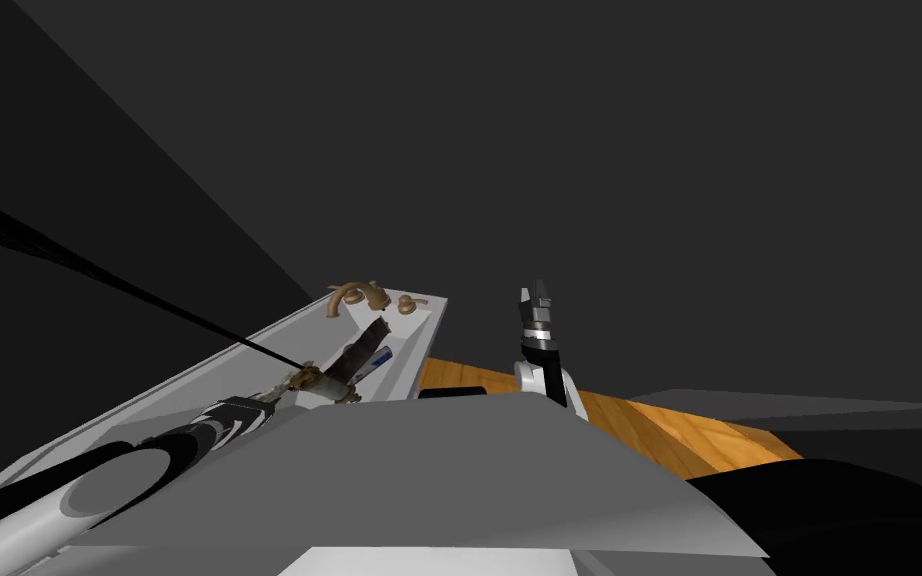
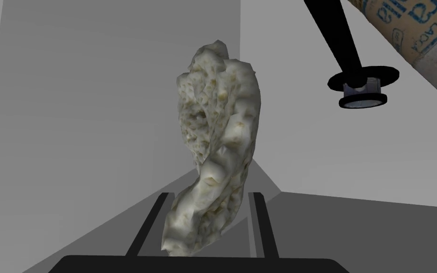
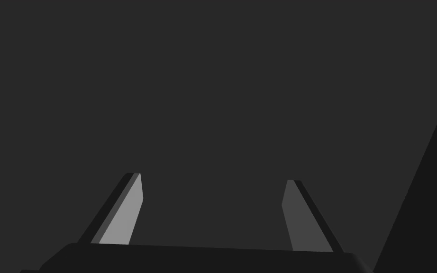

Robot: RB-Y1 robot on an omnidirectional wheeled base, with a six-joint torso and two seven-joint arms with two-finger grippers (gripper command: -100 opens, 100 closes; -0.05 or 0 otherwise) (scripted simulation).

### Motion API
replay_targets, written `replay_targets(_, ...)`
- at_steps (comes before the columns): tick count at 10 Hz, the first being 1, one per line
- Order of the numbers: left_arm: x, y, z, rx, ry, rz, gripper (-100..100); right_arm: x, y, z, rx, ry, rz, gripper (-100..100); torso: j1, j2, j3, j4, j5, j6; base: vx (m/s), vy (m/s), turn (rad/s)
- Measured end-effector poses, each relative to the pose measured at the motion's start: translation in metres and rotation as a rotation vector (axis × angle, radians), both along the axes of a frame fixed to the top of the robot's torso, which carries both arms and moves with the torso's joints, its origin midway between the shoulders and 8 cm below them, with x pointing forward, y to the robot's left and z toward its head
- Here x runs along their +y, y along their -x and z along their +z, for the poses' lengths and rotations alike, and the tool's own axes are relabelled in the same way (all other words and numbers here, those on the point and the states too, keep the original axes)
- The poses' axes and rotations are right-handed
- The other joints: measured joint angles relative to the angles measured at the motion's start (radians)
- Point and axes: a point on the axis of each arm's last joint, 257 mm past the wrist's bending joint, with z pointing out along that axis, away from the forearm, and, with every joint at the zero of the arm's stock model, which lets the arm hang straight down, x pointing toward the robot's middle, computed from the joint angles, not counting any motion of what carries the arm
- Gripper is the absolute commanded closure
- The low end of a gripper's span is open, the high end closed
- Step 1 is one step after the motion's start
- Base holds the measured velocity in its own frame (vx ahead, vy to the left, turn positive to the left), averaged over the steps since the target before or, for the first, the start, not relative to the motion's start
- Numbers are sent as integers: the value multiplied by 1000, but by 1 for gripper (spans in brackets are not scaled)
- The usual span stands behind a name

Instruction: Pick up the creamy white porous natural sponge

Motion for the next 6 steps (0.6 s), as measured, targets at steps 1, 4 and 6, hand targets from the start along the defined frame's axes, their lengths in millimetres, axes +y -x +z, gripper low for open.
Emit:
replay_targets(1,-8,3,3,3,1,-19,100,0,0,0,0,0,0,0,-1,-1,0,0,0,0,86,-17,100)
replay_targets(4,-28,1,12,-4,-6,-69,100,0,0,0,0,0,0,0,0,-1,-1,0,-1,0,80,-5,140)
replay_targets(6,-39,3,18,-7,-9,-94,100,0,0,0,0,0,0,0,0,1,0,0,-1,1,43,-7,90)
